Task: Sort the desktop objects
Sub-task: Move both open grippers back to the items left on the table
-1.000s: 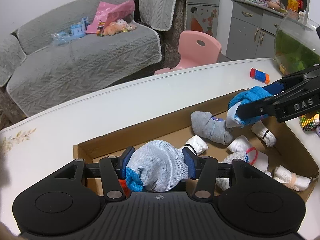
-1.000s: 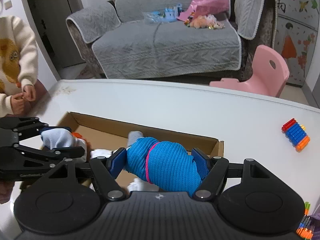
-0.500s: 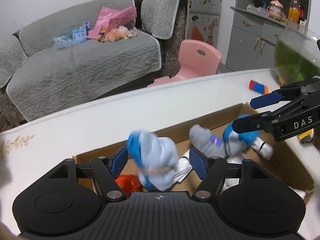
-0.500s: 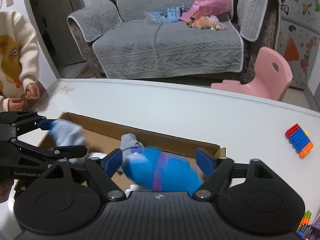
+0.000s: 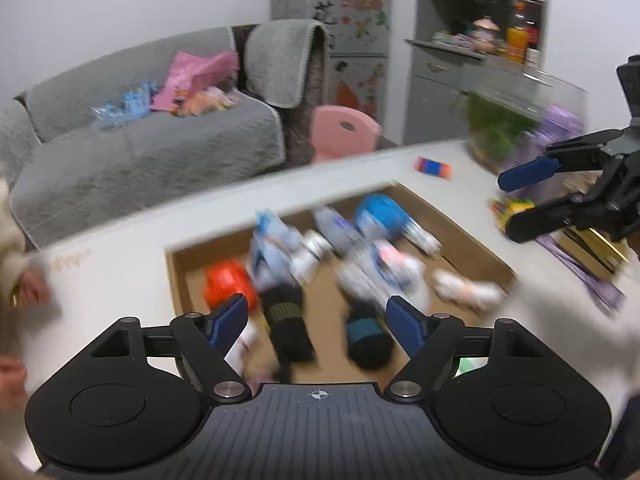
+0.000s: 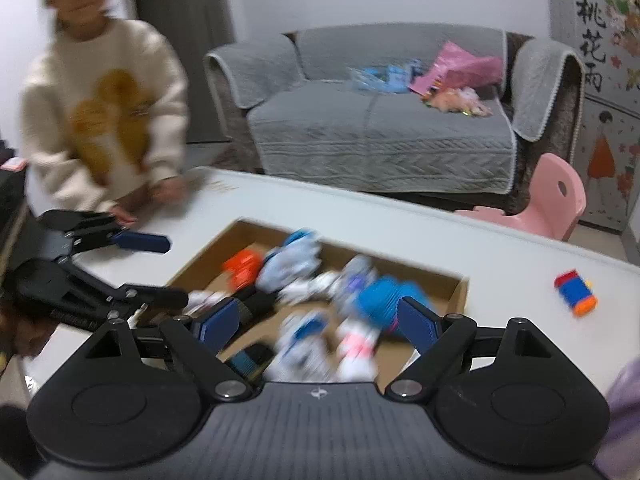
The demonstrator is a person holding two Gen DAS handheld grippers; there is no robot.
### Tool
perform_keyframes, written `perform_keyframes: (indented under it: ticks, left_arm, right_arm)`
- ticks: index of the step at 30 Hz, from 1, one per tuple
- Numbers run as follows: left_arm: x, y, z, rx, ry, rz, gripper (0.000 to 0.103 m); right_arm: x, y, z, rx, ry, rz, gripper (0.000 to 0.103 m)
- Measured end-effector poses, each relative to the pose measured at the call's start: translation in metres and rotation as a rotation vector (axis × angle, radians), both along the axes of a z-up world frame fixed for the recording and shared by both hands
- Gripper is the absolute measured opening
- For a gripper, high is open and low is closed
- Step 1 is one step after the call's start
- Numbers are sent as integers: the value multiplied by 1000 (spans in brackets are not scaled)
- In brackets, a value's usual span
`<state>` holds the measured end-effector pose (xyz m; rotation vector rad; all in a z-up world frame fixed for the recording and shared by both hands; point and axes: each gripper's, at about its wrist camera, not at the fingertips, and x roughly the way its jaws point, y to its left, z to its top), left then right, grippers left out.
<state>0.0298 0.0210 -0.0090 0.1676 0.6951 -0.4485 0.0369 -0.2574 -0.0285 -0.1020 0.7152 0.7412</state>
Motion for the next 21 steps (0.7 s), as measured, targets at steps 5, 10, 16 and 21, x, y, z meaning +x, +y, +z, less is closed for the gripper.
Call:
perform_keyframes:
  ticks: [5, 10, 16, 21]
  left_arm:
    - [-61, 7, -14, -26, 43, -67, 81]
    - [-112, -5, -28, -81, 87, -154, 84]
    - [-133, -46, -56, -58, 145, -256, 84]
    - [-132, -59, -72, -52, 173, -247, 86]
  right_arm:
    - [-63, -14, -26, -37, 40, 54, 85]
    - [-104, -24, -50, -42, 94, 92, 85]
    - [-104, -29, -60, -21, 129, 54, 85]
    - [-105, -33, -64, -6, 143, 48, 85]
